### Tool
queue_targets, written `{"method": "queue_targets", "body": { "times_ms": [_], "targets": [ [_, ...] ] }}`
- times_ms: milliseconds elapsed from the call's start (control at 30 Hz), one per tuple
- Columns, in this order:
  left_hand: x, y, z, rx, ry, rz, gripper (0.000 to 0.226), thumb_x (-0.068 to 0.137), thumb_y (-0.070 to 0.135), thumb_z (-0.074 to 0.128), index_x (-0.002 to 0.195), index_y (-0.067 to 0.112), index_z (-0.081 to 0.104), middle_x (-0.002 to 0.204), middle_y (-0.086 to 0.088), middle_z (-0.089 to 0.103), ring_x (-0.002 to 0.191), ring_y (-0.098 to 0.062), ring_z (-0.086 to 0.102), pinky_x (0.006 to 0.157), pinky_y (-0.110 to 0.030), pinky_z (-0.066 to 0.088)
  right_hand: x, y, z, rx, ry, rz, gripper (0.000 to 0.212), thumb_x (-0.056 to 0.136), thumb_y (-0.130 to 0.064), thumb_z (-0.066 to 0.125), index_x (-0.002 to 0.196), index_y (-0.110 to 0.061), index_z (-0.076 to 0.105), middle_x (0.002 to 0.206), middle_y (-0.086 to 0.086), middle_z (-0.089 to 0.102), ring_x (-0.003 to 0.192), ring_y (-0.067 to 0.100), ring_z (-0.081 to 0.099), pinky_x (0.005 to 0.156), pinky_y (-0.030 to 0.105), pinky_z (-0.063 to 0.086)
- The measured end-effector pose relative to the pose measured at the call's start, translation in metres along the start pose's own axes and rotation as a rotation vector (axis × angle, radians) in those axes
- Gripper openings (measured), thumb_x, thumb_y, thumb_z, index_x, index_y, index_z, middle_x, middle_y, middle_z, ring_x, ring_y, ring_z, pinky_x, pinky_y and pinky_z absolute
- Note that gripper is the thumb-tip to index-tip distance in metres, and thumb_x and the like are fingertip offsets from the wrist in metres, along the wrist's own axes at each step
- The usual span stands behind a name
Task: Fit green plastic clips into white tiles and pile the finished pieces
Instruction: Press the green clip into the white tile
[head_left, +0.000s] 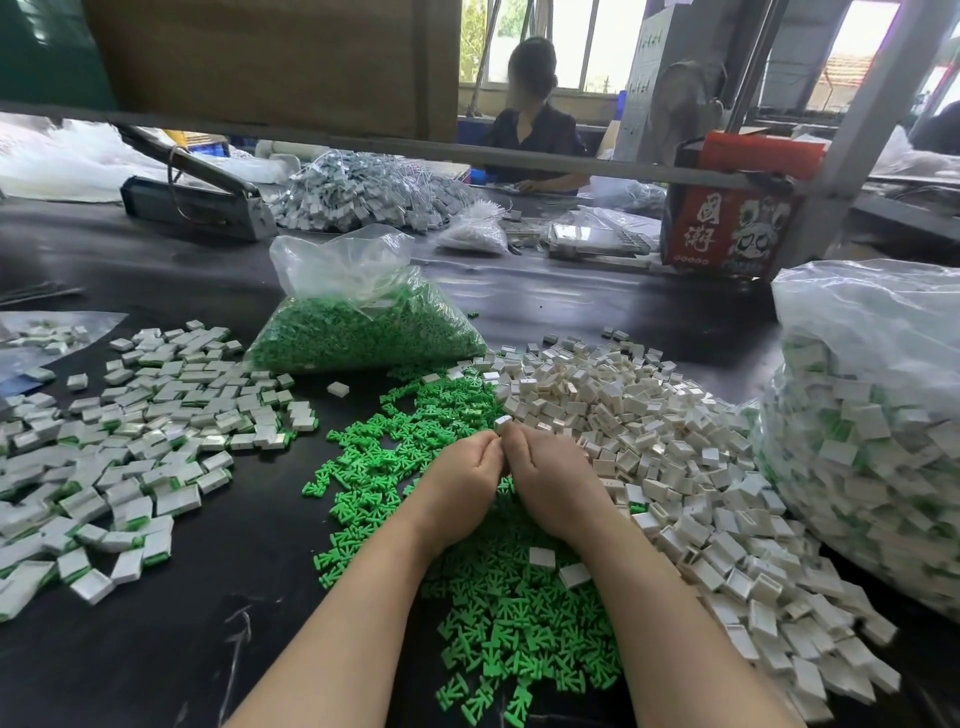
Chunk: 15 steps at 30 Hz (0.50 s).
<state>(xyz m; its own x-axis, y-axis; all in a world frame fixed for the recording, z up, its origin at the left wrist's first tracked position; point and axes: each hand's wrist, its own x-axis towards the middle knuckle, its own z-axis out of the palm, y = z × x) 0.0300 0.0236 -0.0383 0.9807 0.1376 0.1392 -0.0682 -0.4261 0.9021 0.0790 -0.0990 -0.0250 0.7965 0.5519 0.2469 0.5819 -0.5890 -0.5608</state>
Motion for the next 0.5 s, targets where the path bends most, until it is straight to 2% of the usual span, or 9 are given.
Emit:
{"method": "queue_targets", "body": {
  "times_ms": [100, 167, 233, 333, 500],
  "targets": [
    [0.0023, -0.001, 0.0004, 0.094, -0.028, -0.002, 0.032, 0.106, 0.024, 0.036, 0.11, 0.009, 0.064, 0.105, -0.006, 0.069, 0.101, -0.021, 0.063, 0.094, -0.041, 0.049, 0.0004, 0.0014, -0.0013, 0.017, -0.049, 0.016, 0.043, 0.105, -0.034, 0.028, 0.085, -0.015, 0.061, 0.087, 0.005, 0.067, 0.08, 0.02, 0.058, 0.075, 0.037, 0.044],
    [0.0031, -0.0025, 0.0001, 0.134, -0.051, 0.006, 0.034, 0.106, 0.024, 0.035, 0.112, 0.006, 0.064, 0.107, -0.01, 0.069, 0.102, -0.025, 0.063, 0.095, -0.046, 0.047, 0.0002, 0.0017, -0.0018, 0.017, -0.077, 0.017, 0.042, 0.105, -0.032, 0.029, 0.069, -0.024, 0.049, 0.073, -0.005, 0.057, 0.068, 0.009, 0.05, 0.067, 0.032, 0.035],
    [0.004, -0.0037, 0.0003, 0.172, -0.072, 0.016, 0.035, 0.106, 0.024, 0.034, 0.113, 0.005, 0.063, 0.109, -0.011, 0.069, 0.104, -0.027, 0.063, 0.095, -0.047, 0.047, 0.001, 0.0019, -0.0019, -0.015, -0.088, 0.015, 0.043, 0.105, -0.029, 0.029, 0.063, -0.028, 0.04, 0.065, -0.011, 0.046, 0.061, 0.001, 0.04, 0.065, 0.029, 0.026],
    [0.0044, -0.0053, -0.0008, 0.221, -0.102, 0.018, 0.035, 0.106, 0.024, 0.034, 0.115, 0.006, 0.063, 0.111, -0.01, 0.069, 0.107, -0.026, 0.062, 0.097, -0.046, 0.046, 0.0021, 0.0028, -0.0022, -0.061, -0.093, 0.0, 0.044, 0.104, -0.025, 0.03, 0.061, -0.026, 0.037, 0.063, -0.01, 0.043, 0.06, 0.001, 0.038, 0.063, 0.031, 0.02],
    [0.0043, -0.0046, -0.0018, 0.247, -0.142, 0.027, 0.035, 0.107, 0.024, 0.033, 0.122, 0.01, 0.062, 0.118, -0.007, 0.067, 0.112, -0.022, 0.06, 0.1, -0.041, 0.045, 0.0009, 0.0041, -0.0011, -0.087, -0.101, -0.043, 0.046, 0.105, -0.024, 0.028, 0.06, -0.022, 0.038, 0.062, -0.006, 0.044, 0.059, 0.004, 0.038, 0.064, 0.031, 0.023]
  ]
}}
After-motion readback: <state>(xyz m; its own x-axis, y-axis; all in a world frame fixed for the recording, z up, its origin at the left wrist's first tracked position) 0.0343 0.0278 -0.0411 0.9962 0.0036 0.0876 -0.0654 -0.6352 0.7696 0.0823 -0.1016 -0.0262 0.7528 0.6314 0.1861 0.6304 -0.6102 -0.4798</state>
